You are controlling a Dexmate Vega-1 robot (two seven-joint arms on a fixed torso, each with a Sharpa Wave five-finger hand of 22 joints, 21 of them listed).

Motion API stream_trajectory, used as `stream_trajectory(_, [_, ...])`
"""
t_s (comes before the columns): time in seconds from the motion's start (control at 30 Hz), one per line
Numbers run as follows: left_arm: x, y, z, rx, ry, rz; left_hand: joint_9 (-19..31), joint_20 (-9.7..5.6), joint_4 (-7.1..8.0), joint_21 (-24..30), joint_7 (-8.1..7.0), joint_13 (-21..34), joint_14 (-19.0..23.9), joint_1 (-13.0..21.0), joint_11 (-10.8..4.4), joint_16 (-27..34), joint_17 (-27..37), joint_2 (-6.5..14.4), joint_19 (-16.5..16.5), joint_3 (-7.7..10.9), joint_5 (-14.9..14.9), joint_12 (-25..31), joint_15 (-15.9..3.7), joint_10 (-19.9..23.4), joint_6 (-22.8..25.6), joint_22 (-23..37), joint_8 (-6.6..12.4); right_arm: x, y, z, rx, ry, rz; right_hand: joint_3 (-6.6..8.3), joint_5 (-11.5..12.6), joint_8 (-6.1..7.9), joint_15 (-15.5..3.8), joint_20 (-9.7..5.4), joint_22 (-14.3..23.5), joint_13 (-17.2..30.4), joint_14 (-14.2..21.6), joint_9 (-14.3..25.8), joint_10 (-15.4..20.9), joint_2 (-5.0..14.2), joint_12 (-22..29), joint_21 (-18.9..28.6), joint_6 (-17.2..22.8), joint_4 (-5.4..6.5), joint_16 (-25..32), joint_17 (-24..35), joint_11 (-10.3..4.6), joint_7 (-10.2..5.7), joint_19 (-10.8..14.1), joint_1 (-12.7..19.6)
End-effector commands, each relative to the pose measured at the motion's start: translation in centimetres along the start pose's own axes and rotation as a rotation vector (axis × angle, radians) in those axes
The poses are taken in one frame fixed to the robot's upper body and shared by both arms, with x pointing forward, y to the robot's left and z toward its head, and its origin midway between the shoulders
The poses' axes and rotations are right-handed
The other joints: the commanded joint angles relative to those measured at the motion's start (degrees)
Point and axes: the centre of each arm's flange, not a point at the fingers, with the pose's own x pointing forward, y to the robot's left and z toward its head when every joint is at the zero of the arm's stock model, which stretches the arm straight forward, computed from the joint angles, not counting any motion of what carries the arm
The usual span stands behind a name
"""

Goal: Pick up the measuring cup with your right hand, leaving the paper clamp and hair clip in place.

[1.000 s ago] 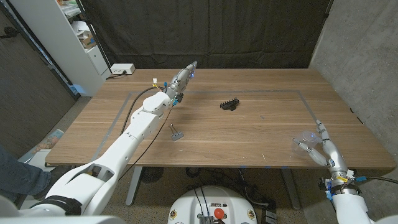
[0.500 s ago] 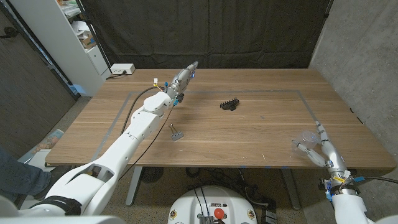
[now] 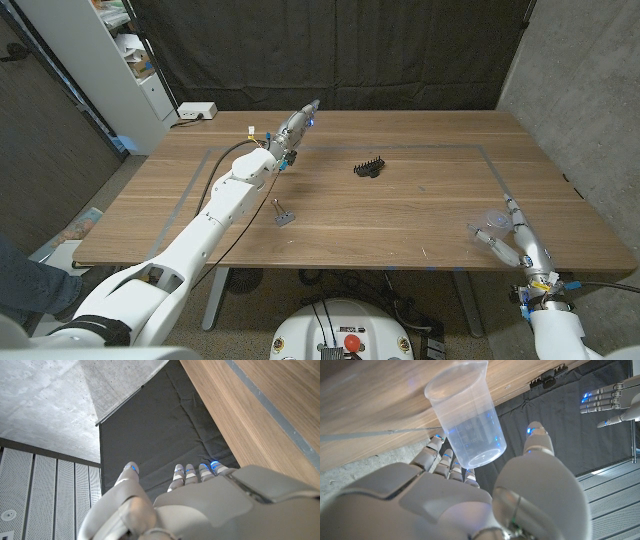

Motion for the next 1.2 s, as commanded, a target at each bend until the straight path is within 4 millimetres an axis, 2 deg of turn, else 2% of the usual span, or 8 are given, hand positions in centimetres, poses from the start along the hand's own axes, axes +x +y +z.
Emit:
stream_trajectory(0.03, [0.1, -0.1, -0.2, -0.001, 0.007, -0.002, 0.19, 0.25, -0.13, -0.16, -0.18, 0.13, -1.05, -0.03, -0.18, 0.26, 0.14, 0.29, -2.47, 0.09, -0.22, 0.38, 0.09, -0.43, 0.01, 0.24, 0.32, 0.7, 0.8, 0.0, -0.006, -0.005, 0.011, -0.54, 0.69, 0.98, -0.18, 0.39, 0.17, 0.07, 1.44, 0.33, 1.52, 0.28, 0.82, 0.21, 1.81, 0.04, 0.65, 0.14, -0.12, 0.02, 1.16, 1.18])
stream_trajectory(0.23, [0.2, 0.1, -0.4, -0.007, 0.008, 0.003, 0.19, 0.34, -0.15, -0.19, -0.17, 0.13, -1.07, -0.06, -0.25, 0.26, 0.14, 0.30, -2.57, 0.06, -0.22, 0.39, 0.19, -0.43, -0.01, 0.25, 0.31, 1.0, 1.2, 0.1, -0.029, -0.006, 0.021, -0.57, 1.49, 1.82, -0.15, 0.72, 0.20, 0.17, 2.04, 0.38, 3.01, 0.76, 1.28, 0.09, 4.41, 0.14, 0.82, 0.29, 0.22, -0.16, 1.36, 2.16])
stream_trajectory(0.53, [0.2, 0.5, -0.9, -0.015, 0.014, 0.006, 0.19, 0.40, -0.18, -0.17, -0.22, 0.13, -1.09, -0.09, -0.43, 0.27, 0.14, 0.33, -2.57, 0.03, -0.21, 0.39, 0.13, -0.46, -0.02, 0.26, 0.31, 1.1, 1.5, 0.4, -0.047, 0.020, -0.010, -0.70, 3.41, 3.24, -0.30, 2.02, 0.30, 0.91, 4.70, 0.68, 7.68, 1.66, 3.09, 0.02, 9.46, 0.53, 1.88, 0.97, -0.37, -0.85, 1.62, 3.87])
stream_trajectory(0.6, [0.2, 0.6, -1.0, -0.013, 0.017, 0.005, 0.19, 0.42, -0.18, -0.17, -0.21, 0.13, -1.12, -0.10, -0.37, 0.26, 0.14, 0.34, -2.58, 0.02, -0.22, 0.39, 0.18, -0.47, -0.01, 0.26, 0.31, 1.0, 1.6, 0.5, -0.056, 0.038, -0.033, -0.85, 4.04, 3.87, -0.34, 2.81, 0.33, 1.42, 5.70, 0.91, 10.24, 1.94, 4.22, 0.03, 11.52, 0.75, 2.28, 1.29, -0.82, -1.36, 1.80, 4.25])
stream_trajectory(0.9, [0.4, 1.0, -1.2, -0.021, 0.020, 0.007, 0.19, 0.48, -0.20, -0.15, -0.27, 0.13, -1.09, -0.14, -0.40, 0.29, 0.14, 0.37, -2.58, -0.01, -0.22, 0.40, 0.11, -0.47, -0.07, 0.26, 0.29, 1.0, 2.0, 0.8, -0.071, 0.078, -0.086, -1.64, 5.76, 7.17, -0.82, 4.56, 0.44, 4.22, 11.15, 2.40, 17.65, 3.30, 8.66, 0.44, 20.53, 1.87, 4.15, 2.77, -2.31, -3.16, 4.05, 4.65])
stream_trajectory(1.07, [0.5, 1.2, -1.4, -0.021, 0.025, 0.006, 0.19, 0.50, -0.22, -0.14, -0.29, 0.13, -1.10, -0.15, -0.37, 0.29, 0.14, 0.37, -2.59, -0.02, -0.22, 0.39, 0.01, -0.50, -0.09, 0.27, 0.28, 1.1, 2.1, 1.0, -0.077, 0.084, -0.084, -1.69, 6.18, 8.10, -1.29, 4.40, 0.44, 5.29, 13.25, 2.90, 19.31, 3.82, 10.06, 0.59, 22.75, 1.98, 4.81, 3.27, -2.60, -3.70, 5.00, 5.09])
stream_trajectory(1.2, [0.5, 1.4, -1.4, -0.021, 0.023, 0.010, 0.19, 0.52, -0.23, -0.14, -0.40, 0.13, -1.08, -0.17, -0.36, 0.30, 0.14, 0.38, -2.59, -0.04, -0.22, 0.38, 0.10, -0.55, -0.12, 0.27, 0.28, 1.3, 2.1, 1.1, -0.078, 0.084, -0.084, -1.42, 6.64, 8.67, -1.87, 3.83, 0.46, 6.45, 14.94, 3.42, 19.88, 4.56, 11.10, 1.26, 23.92, 1.82, 5.33, 3.90, -2.66, -3.81, 7.54, 6.18])
